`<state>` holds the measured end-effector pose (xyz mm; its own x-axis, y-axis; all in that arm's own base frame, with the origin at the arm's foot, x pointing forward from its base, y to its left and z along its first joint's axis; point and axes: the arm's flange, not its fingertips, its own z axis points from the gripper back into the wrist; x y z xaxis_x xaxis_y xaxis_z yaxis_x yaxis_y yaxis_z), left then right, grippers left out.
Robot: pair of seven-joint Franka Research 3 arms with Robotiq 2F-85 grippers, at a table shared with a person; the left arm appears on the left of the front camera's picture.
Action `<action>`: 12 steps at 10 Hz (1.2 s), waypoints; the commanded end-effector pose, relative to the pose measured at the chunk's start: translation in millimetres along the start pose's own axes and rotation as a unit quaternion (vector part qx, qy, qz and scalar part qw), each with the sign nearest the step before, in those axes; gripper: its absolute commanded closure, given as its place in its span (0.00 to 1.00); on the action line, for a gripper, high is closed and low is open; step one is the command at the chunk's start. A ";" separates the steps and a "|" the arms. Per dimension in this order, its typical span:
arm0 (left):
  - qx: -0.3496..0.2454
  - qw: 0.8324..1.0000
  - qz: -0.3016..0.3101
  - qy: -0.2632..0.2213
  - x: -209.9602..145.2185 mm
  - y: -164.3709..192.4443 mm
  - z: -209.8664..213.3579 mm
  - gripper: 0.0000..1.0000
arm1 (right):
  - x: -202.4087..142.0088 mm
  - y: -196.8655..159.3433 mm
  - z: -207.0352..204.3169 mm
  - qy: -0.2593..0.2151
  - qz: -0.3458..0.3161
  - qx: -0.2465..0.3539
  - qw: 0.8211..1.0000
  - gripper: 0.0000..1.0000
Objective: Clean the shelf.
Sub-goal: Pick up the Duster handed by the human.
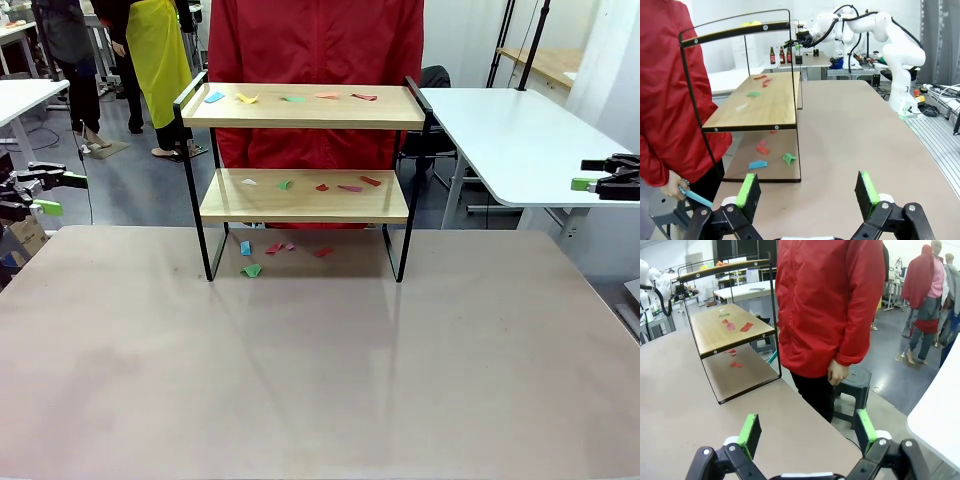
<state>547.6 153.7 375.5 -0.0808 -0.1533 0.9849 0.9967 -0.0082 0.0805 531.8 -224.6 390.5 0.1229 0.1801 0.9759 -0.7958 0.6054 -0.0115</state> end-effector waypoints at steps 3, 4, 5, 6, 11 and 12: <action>0.003 1.000 -0.003 -0.004 2.5 -0.2 1.6 0.00 | 4.9 1.5 -2.1 0.000 -0.005 -0.005 1.000 0.00; 0.003 1.000 -0.003 -0.004 2.5 -0.2 1.6 0.00 | 4.9 1.5 -2.1 0.000 -0.005 -0.005 1.000 0.00; 0.003 1.000 -0.003 -0.004 2.5 -0.2 1.6 0.00 | 4.9 1.5 -2.1 0.000 -0.005 -0.005 1.000 0.00; 0.003 1.000 -0.003 -0.004 2.5 -0.2 1.6 0.00 | 4.9 1.5 -2.1 0.000 -0.005 -0.005 1.000 0.00; 0.003 1.000 -0.003 -0.004 2.5 -0.2 1.6 0.00 | 4.9 1.5 -2.1 0.000 -0.005 -0.005 1.000 0.00; 0.003 1.000 -0.003 -0.004 2.5 -0.2 1.6 0.00 | 4.9 1.5 -2.1 0.000 -0.005 -0.005 1.000 0.00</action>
<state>547.1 155.6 375.6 -0.0817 -0.1409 0.9866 0.9966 -0.0021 0.0823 531.5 -227.4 387.8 0.1160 0.1783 0.9771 -0.7985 0.6018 -0.0150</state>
